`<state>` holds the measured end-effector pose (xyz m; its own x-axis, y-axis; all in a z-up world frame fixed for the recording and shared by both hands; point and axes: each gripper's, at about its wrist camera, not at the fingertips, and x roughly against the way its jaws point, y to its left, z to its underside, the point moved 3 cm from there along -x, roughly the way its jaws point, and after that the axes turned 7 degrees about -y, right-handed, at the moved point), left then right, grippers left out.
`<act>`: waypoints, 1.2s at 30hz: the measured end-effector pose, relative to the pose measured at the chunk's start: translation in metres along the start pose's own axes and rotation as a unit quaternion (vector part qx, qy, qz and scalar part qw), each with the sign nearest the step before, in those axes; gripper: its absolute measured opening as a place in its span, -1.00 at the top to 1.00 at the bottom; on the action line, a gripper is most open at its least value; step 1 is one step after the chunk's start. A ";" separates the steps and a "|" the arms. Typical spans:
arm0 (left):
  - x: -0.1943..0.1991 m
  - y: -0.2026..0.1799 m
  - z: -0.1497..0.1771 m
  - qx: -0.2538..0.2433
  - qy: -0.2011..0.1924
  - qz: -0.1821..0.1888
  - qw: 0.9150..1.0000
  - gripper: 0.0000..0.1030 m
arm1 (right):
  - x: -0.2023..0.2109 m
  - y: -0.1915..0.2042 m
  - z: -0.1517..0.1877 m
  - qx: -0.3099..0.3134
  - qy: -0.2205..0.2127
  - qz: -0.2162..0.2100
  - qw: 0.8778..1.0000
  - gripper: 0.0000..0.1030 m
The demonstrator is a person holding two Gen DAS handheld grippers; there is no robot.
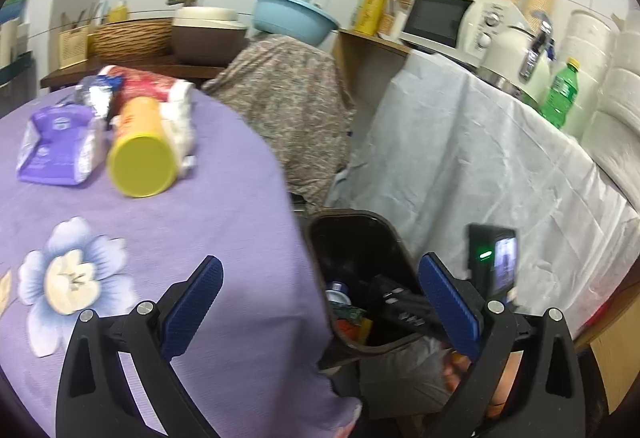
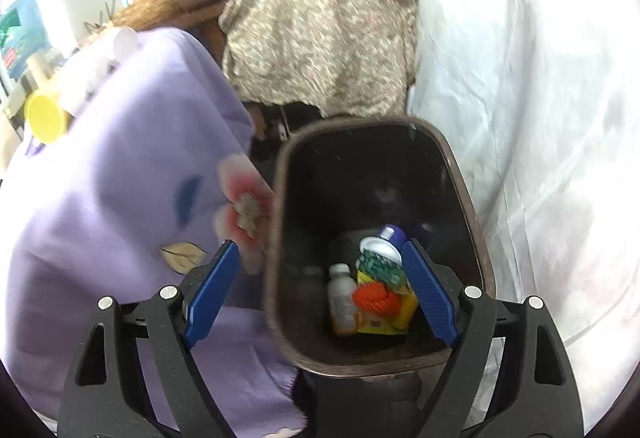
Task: Collect trash
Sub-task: 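Move the right gripper to the yellow chip can and grasp it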
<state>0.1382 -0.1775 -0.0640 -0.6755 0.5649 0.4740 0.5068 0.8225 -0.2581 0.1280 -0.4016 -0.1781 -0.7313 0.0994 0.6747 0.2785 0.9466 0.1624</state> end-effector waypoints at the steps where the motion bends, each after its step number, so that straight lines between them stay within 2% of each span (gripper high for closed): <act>1: 0.003 0.006 0.000 0.003 -0.002 -0.007 1.000 -0.89 | 0.007 0.007 -0.006 0.003 -0.008 -0.006 1.000 -0.61; 6: 0.020 0.044 0.000 0.031 -0.009 -0.046 0.998 -0.89 | 0.035 0.043 -0.031 0.020 -0.042 -0.042 0.998 -0.61; 14: 0.055 0.104 -0.004 0.050 -0.034 -0.123 0.990 -0.89 | 0.060 0.137 -0.070 0.094 -0.078 -0.125 0.985 -0.61; 17: 0.068 0.121 -0.006 0.048 -0.047 -0.155 0.986 -0.89 | 0.060 0.175 -0.080 0.117 -0.077 -0.159 0.977 -0.61; 21: 0.086 0.143 -0.010 0.029 -0.060 -0.205 0.976 -0.89 | 0.056 0.218 -0.091 0.151 -0.074 -0.184 0.969 -0.61; 26: 0.104 0.169 -0.009 0.039 -0.064 -0.229 0.971 -0.89 | 0.040 0.269 -0.107 0.172 -0.041 -0.220 0.959 -0.61; 30: 0.112 0.186 -0.005 0.055 -0.060 -0.233 0.969 -0.89 | 0.021 0.304 -0.116 0.199 -0.016 -0.221 0.955 -0.61; 34: 0.117 0.197 -0.002 0.061 -0.059 -0.239 0.967 -0.89 | -0.009 0.321 -0.128 0.220 -0.001 -0.180 0.959 -0.60; 35: 0.118 0.200 -0.002 0.064 -0.058 -0.240 0.967 -0.89 | -0.019 0.323 -0.130 0.217 0.011 -0.173 0.961 -0.57; 36: 0.118 0.203 -0.001 0.067 -0.057 -0.241 0.967 -0.89 | -0.028 0.324 -0.132 0.211 0.024 -0.170 0.962 -0.46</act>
<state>0.1615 0.0563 -0.0594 -0.8743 0.1121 0.4722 0.0505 0.9887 -0.1411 0.3210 -0.1382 -0.0496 -0.7032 -0.2435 0.6680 -0.2580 0.9629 0.0795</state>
